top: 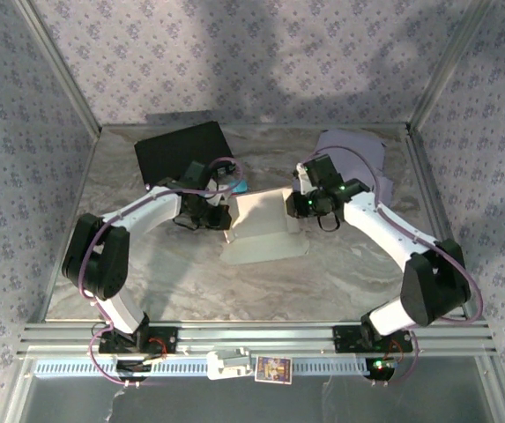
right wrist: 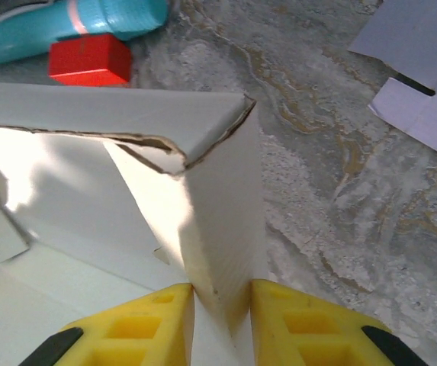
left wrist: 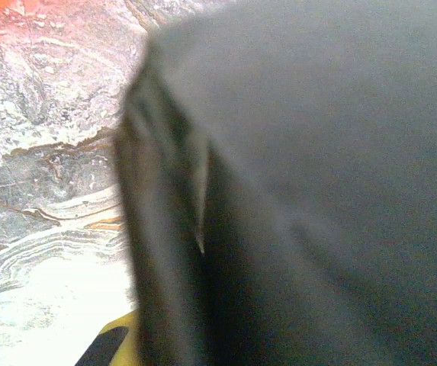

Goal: Fold the paper box

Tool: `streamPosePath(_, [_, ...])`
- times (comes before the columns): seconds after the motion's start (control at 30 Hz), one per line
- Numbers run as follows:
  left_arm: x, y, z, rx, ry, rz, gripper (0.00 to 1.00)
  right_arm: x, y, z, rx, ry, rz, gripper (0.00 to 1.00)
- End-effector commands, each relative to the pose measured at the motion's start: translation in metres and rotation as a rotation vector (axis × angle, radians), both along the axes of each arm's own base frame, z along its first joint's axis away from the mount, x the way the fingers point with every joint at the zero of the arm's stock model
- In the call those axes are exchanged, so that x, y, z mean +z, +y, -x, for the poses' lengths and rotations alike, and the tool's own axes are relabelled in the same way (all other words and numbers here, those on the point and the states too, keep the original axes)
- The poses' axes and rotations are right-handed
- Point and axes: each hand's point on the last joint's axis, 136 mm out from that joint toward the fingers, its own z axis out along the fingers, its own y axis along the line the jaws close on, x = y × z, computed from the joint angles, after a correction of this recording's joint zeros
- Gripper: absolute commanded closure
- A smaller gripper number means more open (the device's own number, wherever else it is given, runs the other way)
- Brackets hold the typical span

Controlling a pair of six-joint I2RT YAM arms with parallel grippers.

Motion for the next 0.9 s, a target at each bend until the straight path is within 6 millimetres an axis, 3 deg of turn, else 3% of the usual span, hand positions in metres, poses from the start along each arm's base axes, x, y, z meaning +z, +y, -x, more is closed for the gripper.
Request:
streamPosePath(0.0, [0.023, -0.014, 0.004, -0.027, -0.02, 0.052, 1.0, -0.016, -0.013, 0.005, -0.03, 0.037, 0.131, 0.73])
streamPosePath(0.4, [-0.004, -0.022, 0.021, -0.049, 0.016, -0.025, 1.0, -0.065, -0.021, 0.013, -0.066, 0.108, 0.257, 0.73])
streamPosePath(0.87, [-0.03, -0.019, 0.033, -0.065, 0.081, -0.093, 1.0, -0.088, -0.014, 0.006, -0.103, 0.135, 0.227, 0.73])
